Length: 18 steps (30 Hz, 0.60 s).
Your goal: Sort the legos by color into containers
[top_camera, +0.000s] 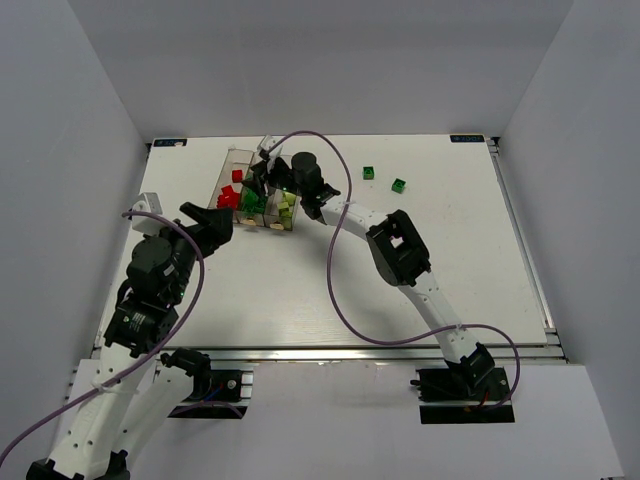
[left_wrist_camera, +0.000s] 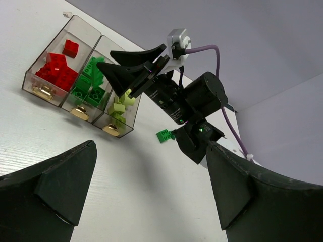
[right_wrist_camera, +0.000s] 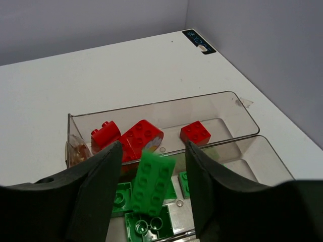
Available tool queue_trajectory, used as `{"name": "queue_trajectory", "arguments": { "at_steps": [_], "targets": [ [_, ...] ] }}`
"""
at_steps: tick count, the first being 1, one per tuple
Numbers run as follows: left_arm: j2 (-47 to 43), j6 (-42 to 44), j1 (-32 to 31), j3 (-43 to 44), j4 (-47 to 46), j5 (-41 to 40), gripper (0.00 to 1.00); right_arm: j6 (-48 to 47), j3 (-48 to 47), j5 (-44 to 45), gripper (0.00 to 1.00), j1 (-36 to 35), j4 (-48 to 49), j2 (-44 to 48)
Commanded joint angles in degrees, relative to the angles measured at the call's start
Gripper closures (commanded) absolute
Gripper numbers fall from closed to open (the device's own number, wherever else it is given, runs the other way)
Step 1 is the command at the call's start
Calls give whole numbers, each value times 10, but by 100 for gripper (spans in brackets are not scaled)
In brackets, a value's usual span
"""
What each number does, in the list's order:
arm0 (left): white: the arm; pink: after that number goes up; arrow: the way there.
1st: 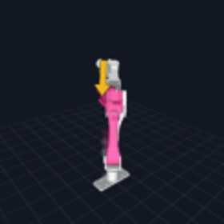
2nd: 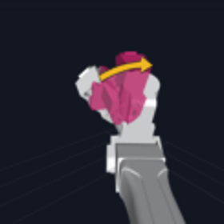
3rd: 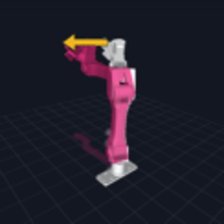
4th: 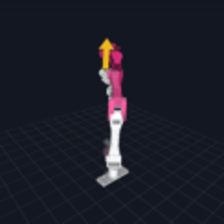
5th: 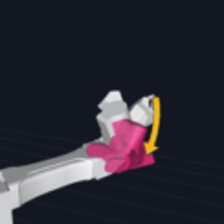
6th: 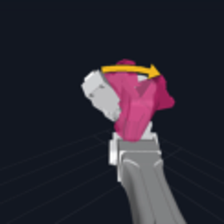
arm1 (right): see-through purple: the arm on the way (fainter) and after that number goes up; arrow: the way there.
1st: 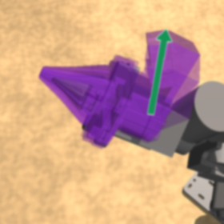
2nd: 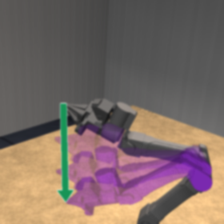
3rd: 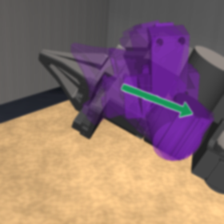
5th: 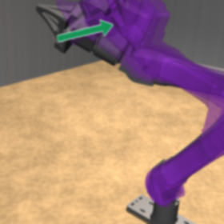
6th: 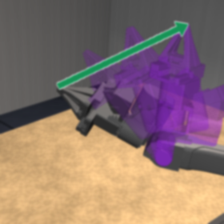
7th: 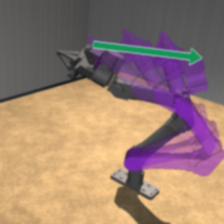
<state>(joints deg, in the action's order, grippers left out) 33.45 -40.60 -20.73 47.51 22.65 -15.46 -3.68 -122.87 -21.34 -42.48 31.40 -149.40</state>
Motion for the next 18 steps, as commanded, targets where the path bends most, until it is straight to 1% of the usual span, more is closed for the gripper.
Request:
{"name": "queue_trajectory", "arguments": {
  "at_steps": [1, 2, 3, 4, 8, 9, 10, 11, 12, 13, 14, 15, 16, 17, 18],
  "targets": [
    [2, -6, 1, -8, 0, 6, 2, -24, -2, 4, 41, 0, 37, 10],
    [2, -6, 1, -10, -2, 12, 2, -24, -2, 3, 38, 0, 36, 11],
    [2, -9, 1, -14, -2, 14, 2, -25, -1, 3, 33, 1, 36, 12],
    [2, -10, 1, -15, -2, 16, 2, -25, -1, 2, 30, 1, 37, 15],
    [7, -12, 1, -19, -16, 34, 2, -22, 12, -3, 27, 6, 36, 34],
    [13, -11, 1, -20, -20, 47, 3, -19, 21, -11, 23, 9, 36, 45],
    [19, -10, 1, -21, -24, 55, 4, -16, 34, -14, 17, 13, 35, 77],
    [26, -8, 1, -22, -36, 65, 6, -15, 63, -20, 11, 23, 25, 97],
    [42, -5, 1, -22, -43, 89, 9, -17, 75, -36, 11, 30, 10, 117],
    [53, -4, 1, -23, -53, 104, 14, -17, 84, -47, 11, 36, -11, 159],
    [65, -4, 1, -29, -63, 119, 20, -20, 89, -62, 11, 55, -39, 177],
    [79, -4, 1, -30, -85, 133, 39, -26, 89, -98, 11, 66, -109, 193],
    [110, -7, 0, -32, -95, 157, 49, -28, 93, -118, 11, 77, -144, 228],
    [128, -10, 0, -29, -102, 179, 58, -28, 103, -134, 11, 101, -171, 248],
    [146, -14, 0, -26, -113, 190, 63, -28, 116, -164, 18, 116, -215, 267]
  ]
}}
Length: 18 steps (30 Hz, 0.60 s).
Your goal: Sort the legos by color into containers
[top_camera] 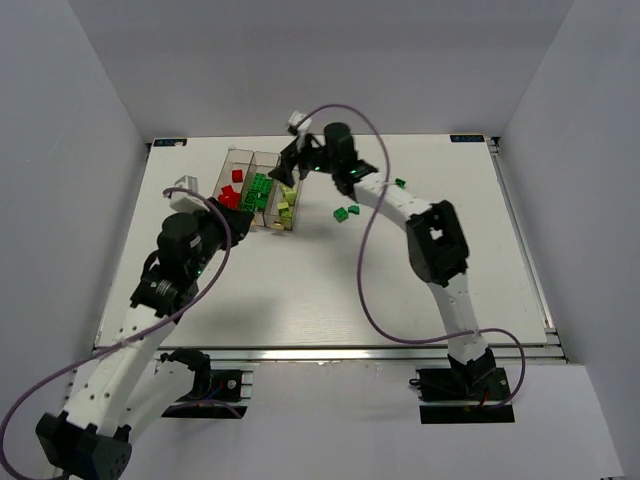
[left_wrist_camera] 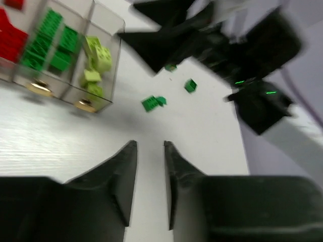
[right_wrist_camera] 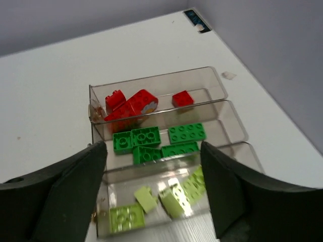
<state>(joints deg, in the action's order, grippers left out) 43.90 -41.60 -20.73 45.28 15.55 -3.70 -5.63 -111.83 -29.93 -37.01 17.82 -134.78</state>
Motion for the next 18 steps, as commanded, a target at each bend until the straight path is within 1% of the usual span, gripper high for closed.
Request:
{"name": "queue_trajectory", "arguments": {
  "at_steps": [1, 2, 3, 4, 5, 6, 7, 8, 9, 10, 11, 12, 13, 14, 15, 16, 17, 18],
  "targets": [
    [74, -13, -1, -1, -50, 90, 68, -10, 33, -88, 23, 87, -102, 159],
    [90, -15, -3, 3, -65, 96, 68, -17, 45, -93, 30, 99, -130, 178],
    [104, -21, -11, 7, -72, 97, 68, -29, 53, -104, 44, 112, -204, 193],
    [118, -22, -18, 13, -75, 92, 59, -53, 68, -107, 52, 136, -238, 224],
    [150, -23, -27, 25, -62, 65, 52, -62, 78, -107, 61, 149, -267, 240],
    [169, -23, -54, 58, -48, 41, 45, -67, 90, -93, 71, 161, -292, 254],
    [189, -23, -72, 81, -25, 2, 29, -69, 120, -88, 70, 172, -330, 286],
    [234, -23, -89, 103, 9, -48, 24, -71, 136, -88, 66, 197, -343, 302],
    [257, -29, -115, 124, 19, -60, 19, -76, 152, -84, 53, 208, -356, 316],
    [280, -45, -127, 155, 25, -64, 17, -80, 167, -80, 47, 217, -367, 344],
    [302, -65, -135, 171, 40, -74, 12, -88, 195, -80, 43, 234, -387, 358],
    [348, -94, -149, 184, 42, -73, 10, -98, 210, -79, 36, 242, -393, 370],
    [373, -115, -156, 218, 58, -82, 8, -99, 227, -79, 33, 256, -394, 397],
    [400, -133, -162, 240, 98, -92, 7, -99, 256, -78, 30, 262, -389, 411],
    [460, -157, -173, 265, 119, -101, 6, -97, 269, -76, 28, 270, -386, 422],
    [490, -175, -179, 321, 147, -112, 6, -91, 279, -74, 28, 286, -383, 442],
    [520, -191, -183, 351, 196, -118, 6, -84, 289, -73, 27, 294, -373, 453],
    [576, -216, -192, 380, 216, -127, 5, -67, 308, -77, 27, 305, -367, 461]
  ]
}}
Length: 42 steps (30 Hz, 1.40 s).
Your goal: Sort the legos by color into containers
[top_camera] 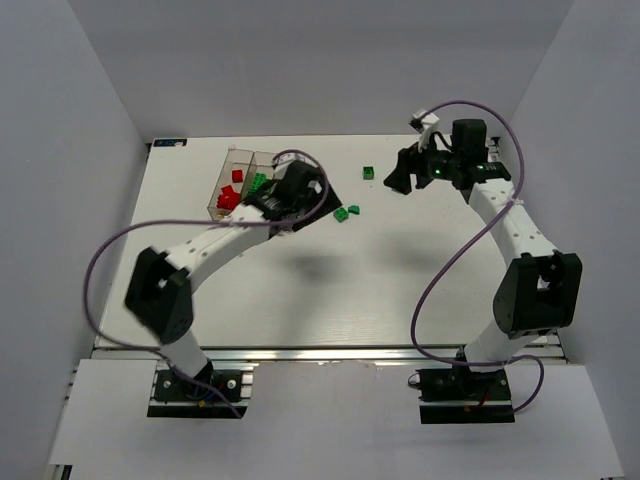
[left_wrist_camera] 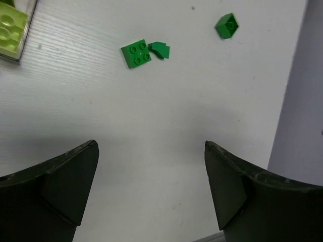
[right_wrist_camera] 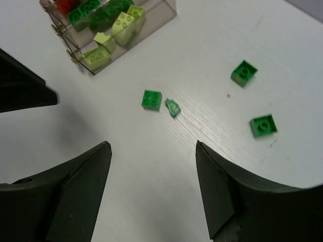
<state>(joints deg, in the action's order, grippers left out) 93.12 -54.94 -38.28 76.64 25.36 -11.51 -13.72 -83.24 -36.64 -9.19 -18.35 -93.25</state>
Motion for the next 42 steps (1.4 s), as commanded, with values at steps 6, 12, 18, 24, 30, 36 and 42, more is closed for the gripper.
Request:
{"name": "queue_trajectory", "arguments": {
  "at_steps": [6, 12, 18, 24, 30, 36, 42],
  "targets": [
    [268, -154, -26, 306, 279, -80, 7, 38, 84, -19, 28, 76, 18, 97],
    [394, -164, -26, 460, 327, -71, 14, 59, 147, -12, 28, 85, 68, 141],
    [459, -142, -13, 535, 324, -56, 23, 68, 172, -11, 28, 86, 83, 155],
    [473, -134, -7, 529, 320, -57, 27, 76, 187, -17, 28, 86, 97, 160],
    [476, -134, -5, 523, 300, -55, 31, 83, 193, -19, 28, 86, 102, 159],
    [483, -131, -4, 525, 268, -45, 31, 79, 199, -24, 28, 86, 98, 162],
    [493, -128, 2, 524, 257, -38, 35, 80, 205, -26, 28, 86, 92, 162]
  ]
}}
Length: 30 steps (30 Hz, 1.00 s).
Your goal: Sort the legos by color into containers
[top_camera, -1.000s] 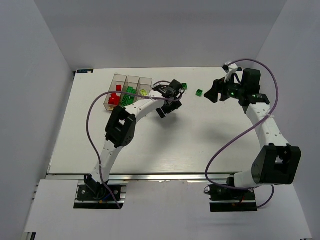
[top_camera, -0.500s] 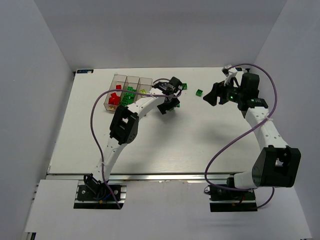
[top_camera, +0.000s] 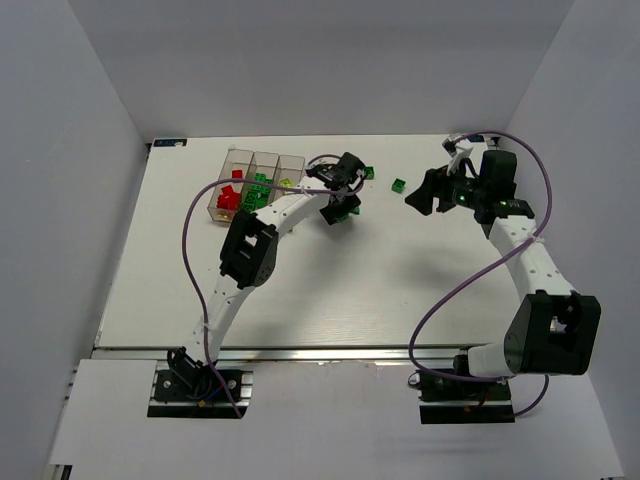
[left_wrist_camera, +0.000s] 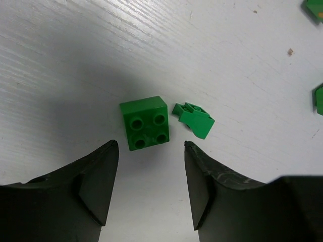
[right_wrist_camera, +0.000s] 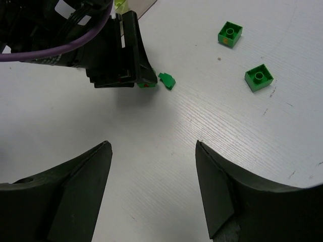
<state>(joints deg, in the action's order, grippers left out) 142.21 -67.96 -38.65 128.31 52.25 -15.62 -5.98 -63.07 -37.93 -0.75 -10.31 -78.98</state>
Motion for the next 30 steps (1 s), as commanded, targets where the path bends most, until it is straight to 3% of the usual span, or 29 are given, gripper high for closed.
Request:
{"name": "queue_trajectory", "arguments": {
  "at_steps": [1, 14, 26, 30],
  "targets": [
    [3, 2, 7, 8, -10, 3, 35, 4, 3, -14, 28, 1, 12, 19],
    [21, 7, 20, 7, -8, 6, 46, 9, 1, -16, 28, 1, 16, 14],
    [-35, 49, 21, -32, -44, 20, 80, 11, 5, -27, 29, 1, 18, 8],
    [-99, 65, 20, -60, -66, 20, 83, 6, 2, -28, 29, 1, 14, 8]
  ]
}}
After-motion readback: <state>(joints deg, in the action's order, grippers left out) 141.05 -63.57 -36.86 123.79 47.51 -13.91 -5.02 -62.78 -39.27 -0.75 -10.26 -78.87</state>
